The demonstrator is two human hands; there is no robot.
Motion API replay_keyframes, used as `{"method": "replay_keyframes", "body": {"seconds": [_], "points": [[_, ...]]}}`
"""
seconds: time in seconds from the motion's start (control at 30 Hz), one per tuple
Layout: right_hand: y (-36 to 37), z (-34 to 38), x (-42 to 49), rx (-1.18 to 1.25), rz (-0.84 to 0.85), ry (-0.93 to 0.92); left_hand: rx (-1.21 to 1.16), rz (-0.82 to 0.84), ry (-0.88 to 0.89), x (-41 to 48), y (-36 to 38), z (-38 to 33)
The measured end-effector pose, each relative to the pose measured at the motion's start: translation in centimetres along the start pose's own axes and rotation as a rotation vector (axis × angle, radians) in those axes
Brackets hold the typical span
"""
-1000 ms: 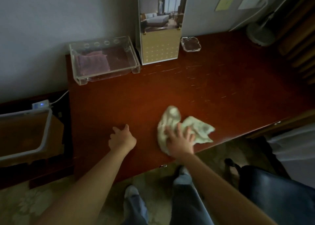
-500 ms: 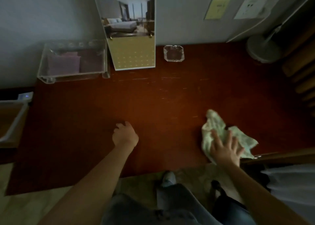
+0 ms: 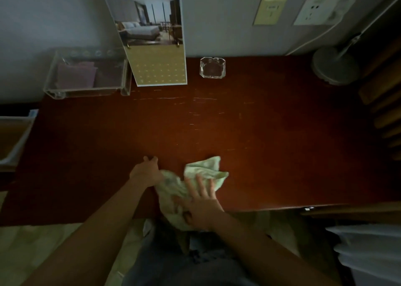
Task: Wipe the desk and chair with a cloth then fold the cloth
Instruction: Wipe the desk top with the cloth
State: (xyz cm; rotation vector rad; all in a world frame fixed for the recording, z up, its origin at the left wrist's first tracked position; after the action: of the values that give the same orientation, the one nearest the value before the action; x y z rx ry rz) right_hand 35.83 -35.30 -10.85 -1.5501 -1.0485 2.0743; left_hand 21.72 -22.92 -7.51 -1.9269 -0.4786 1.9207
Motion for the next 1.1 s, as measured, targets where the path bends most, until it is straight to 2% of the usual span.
{"method": "replay_keyframes", "body": {"seconds": [0.07,0.17,0.27,0.33,0.47,0.6,0.73,0.83,0.93,1.03,1.1], "points": [[-0.1,0.7,-0.2,-0.043,0.056,-0.082,-0.013,0.031,-0.014,0.0,0.0,0.1],[0.3,-1.3,-0.2,-0.014,-0.020,-0.078,-0.020,0.050,-0.014,0.1,0.5,0.1],[0.8,-5.9,-1.6,0.113,-0.091,0.131,0.005,0.008,0.006,-0.2,0.8,0.3],[1.7,-9.5,-3.2,0.247,-0.079,0.340,0.026,-0.006,0.011,-0.5,1.0,0.3],[3.0,-17.1,-7.2,0.534,-0.181,0.732,0.022,-0.005,0.024,-0.9,1.2,0.4],[3.4,-21.7,-9.1,0.771,-0.171,0.939,0.034,-0.007,0.031,-1.0,1.2,0.7],[2.2,-21.6,-8.0,0.907,-0.183,1.011,0.107,-0.020,0.006,-0.9,1.3,1.0],[0.6,-18.3,-5.2,0.820,-0.172,0.969,0.202,-0.065,-0.025,-0.7,1.4,0.8],[-1.5,-12.9,-0.9,0.655,-0.133,0.784,0.270,-0.081,-0.022,-0.7,1.6,0.7],[-3.4,-4.3,3.5,0.295,-0.142,0.386,0.242,-0.031,0.004,-0.5,1.6,1.6],[-4.1,1.4,5.1,0.055,-0.082,0.091,0.223,-0.013,0.027,-0.2,1.7,2.3]]}}
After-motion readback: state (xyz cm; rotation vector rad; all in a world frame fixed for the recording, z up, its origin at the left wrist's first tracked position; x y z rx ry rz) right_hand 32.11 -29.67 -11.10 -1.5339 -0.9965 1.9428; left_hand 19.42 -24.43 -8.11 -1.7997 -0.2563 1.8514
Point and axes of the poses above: each hand's wrist, its own x-axis towards the middle knuckle, its own y-axis out of the palm, z = x × y, the point moved 4 cm from there along x, towards the middle knuckle, and after that the axes turned 14 degrees about z, right-handed, at the moved point
